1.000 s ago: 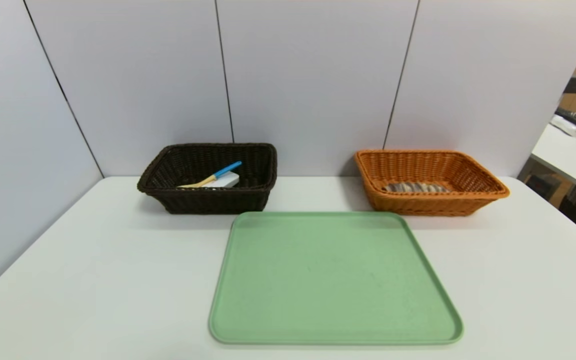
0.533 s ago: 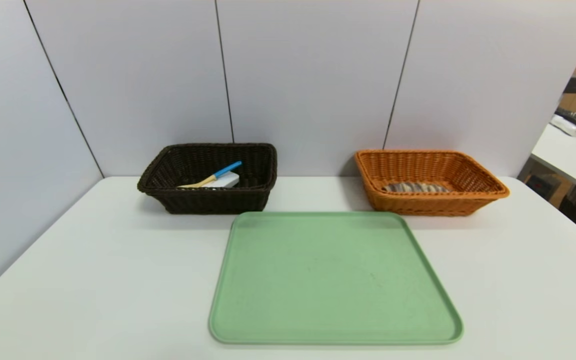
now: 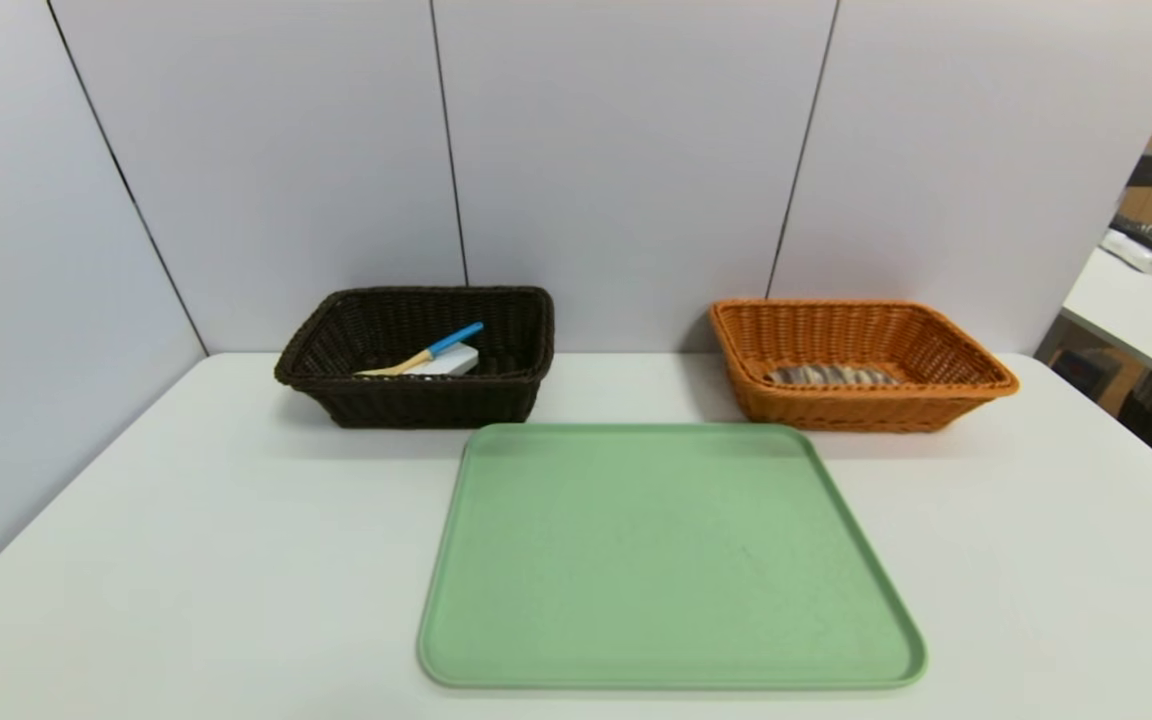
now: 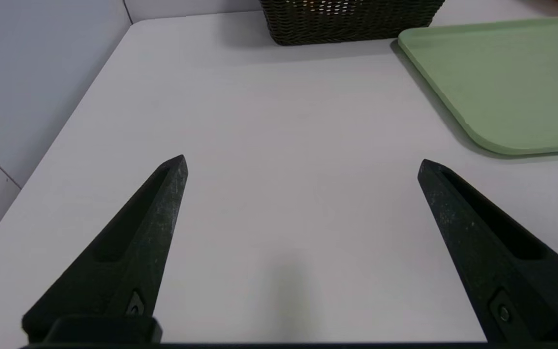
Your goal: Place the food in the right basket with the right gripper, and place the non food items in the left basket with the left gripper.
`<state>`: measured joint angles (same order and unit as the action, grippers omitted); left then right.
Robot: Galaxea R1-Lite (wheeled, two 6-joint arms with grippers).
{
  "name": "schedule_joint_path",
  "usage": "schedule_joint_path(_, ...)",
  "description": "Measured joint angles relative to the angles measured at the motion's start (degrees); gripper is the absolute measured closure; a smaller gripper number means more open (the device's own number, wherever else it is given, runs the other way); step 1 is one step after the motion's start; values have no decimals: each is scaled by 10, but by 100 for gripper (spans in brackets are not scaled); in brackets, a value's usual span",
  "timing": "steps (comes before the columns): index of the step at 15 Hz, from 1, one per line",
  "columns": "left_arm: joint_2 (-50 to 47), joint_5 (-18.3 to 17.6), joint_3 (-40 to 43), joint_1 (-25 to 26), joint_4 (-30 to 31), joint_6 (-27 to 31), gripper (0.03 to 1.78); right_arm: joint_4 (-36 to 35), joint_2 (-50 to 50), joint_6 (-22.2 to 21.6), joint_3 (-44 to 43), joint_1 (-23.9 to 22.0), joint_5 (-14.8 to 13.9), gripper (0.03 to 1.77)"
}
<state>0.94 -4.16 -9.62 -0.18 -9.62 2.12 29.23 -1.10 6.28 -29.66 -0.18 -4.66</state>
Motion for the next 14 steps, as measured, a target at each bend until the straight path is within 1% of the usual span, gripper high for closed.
schedule_joint_path(3, -8, -12, 45, 0, 62, 10, 12, -86, 10, 3, 81, 0, -42, 10)
schedule_joint_path(6, -9, -16, 72, 0, 93, 10, 12, -181, 12, 3, 178, 0, -74, 10)
schedule_joint_path(7, -10, -17, 76, 0, 94, 9, 12, -205, 12, 2, 207, 0, -78, 10)
schedule_joint_path(8, -10, -16, 77, 0, 94, 7, 12, -231, 12, 0, 228, 0, -77, 10)
schedule_joint_path(9, -10, -15, 78, -1, 94, 5, 12, -242, 12, 0, 238, 0, -69, 10)
schedule_joint_path(10, -10, -14, 79, -1, 94, 4, 12, -242, 12, 0, 243, 0, -54, 10)
schedule_joint_path(14, -10, -12, 81, -1, 97, 1, 12, -248, 12, 20, 257, 0, 23, 10)
